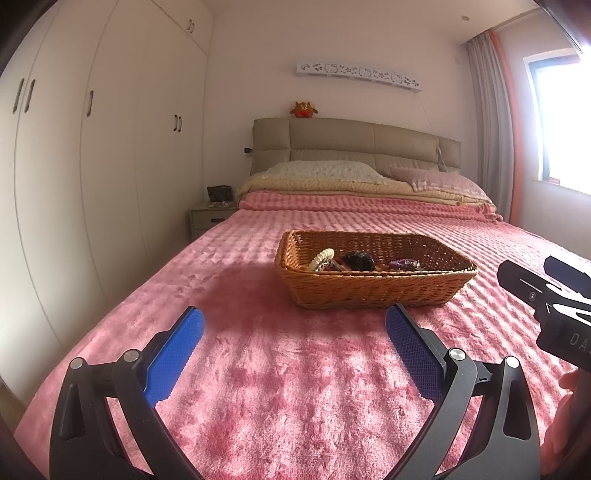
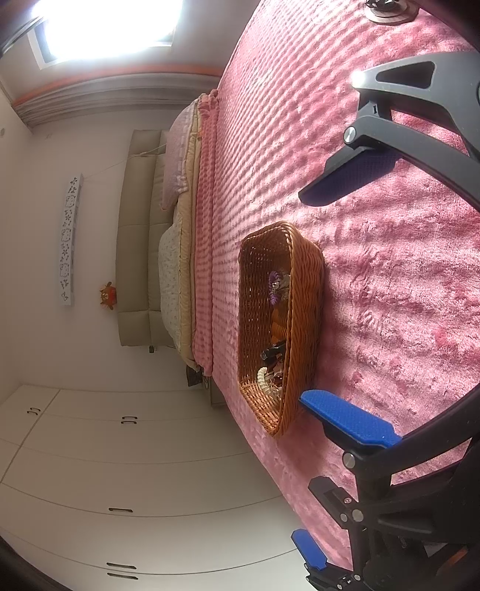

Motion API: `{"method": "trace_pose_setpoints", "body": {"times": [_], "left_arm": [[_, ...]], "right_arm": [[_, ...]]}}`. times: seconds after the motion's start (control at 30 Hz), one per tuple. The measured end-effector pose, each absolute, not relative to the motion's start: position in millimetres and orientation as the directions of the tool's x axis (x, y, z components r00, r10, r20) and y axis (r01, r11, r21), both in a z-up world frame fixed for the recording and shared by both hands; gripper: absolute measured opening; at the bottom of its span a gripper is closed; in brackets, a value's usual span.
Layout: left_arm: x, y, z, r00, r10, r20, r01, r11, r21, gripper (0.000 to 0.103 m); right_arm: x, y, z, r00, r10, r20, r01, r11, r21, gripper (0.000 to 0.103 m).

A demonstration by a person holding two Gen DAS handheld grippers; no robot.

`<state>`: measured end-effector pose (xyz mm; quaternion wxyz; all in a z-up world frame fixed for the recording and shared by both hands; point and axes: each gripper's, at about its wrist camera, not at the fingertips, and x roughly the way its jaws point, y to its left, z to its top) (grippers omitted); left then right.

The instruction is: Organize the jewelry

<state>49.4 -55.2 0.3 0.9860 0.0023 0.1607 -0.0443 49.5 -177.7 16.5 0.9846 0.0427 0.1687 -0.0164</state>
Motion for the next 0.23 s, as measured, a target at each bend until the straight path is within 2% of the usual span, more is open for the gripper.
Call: {"method": "trace_pose_setpoints", "body": {"times": [0.23], "left_arm": [[50.6, -54.2, 1.0, 0.940, -0.096, -0.327, 0.095, 0.995, -0.017, 0.096]], "right_arm": [[49.4, -178.2, 17.2, 0.943, -0.018, -0.333, 0.047, 0.996, 0.079, 0.095]]}}
